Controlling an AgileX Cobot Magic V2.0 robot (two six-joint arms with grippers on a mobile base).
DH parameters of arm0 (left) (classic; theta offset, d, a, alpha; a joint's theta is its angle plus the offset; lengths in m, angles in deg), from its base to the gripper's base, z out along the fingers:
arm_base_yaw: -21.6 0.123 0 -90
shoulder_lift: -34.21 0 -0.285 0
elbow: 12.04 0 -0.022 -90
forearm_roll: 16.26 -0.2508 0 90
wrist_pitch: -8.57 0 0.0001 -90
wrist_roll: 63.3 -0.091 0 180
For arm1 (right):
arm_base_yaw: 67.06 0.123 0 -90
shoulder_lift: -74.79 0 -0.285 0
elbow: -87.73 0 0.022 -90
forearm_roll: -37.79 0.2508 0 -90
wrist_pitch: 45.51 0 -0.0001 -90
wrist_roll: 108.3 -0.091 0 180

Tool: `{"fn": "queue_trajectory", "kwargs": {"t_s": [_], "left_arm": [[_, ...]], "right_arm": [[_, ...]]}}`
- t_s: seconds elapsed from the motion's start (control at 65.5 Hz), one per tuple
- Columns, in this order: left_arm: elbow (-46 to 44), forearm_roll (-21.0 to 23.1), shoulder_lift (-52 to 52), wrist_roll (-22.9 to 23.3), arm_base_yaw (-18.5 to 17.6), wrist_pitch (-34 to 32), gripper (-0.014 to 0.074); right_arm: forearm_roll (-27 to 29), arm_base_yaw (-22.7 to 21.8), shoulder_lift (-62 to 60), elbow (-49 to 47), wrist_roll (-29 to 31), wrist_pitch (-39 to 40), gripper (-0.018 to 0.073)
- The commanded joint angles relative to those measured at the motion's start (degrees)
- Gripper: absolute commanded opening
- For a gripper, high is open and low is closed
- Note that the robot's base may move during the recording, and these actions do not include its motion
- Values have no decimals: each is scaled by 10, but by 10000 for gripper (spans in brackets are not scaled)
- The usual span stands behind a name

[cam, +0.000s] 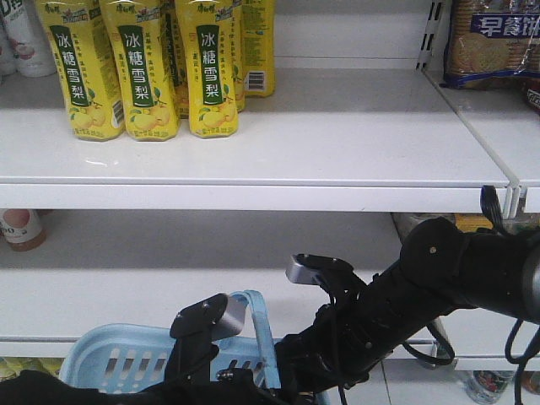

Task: Left arm holds basket, right arm returns cookies
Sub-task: 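Grasp the top of the Chocofello cookie box with the right gripper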

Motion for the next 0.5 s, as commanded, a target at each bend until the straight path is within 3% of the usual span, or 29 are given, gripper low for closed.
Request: {"fn": "queue_trajectory", "kwargs": {"t_s": [0.0,0.214,0.489], "left_arm": [[-19,4,-19,-10,-1,0,-6],[-19,4,-19,-10,-1,0,-6],[-19,4,-19,-10,-1,0,-6]], "right_arm": [[11,0,-15,-14,9,-6,334],[9,0,-15,-14,9,-7,156],[7,-8,-28,-15,10,-18,104]]}}
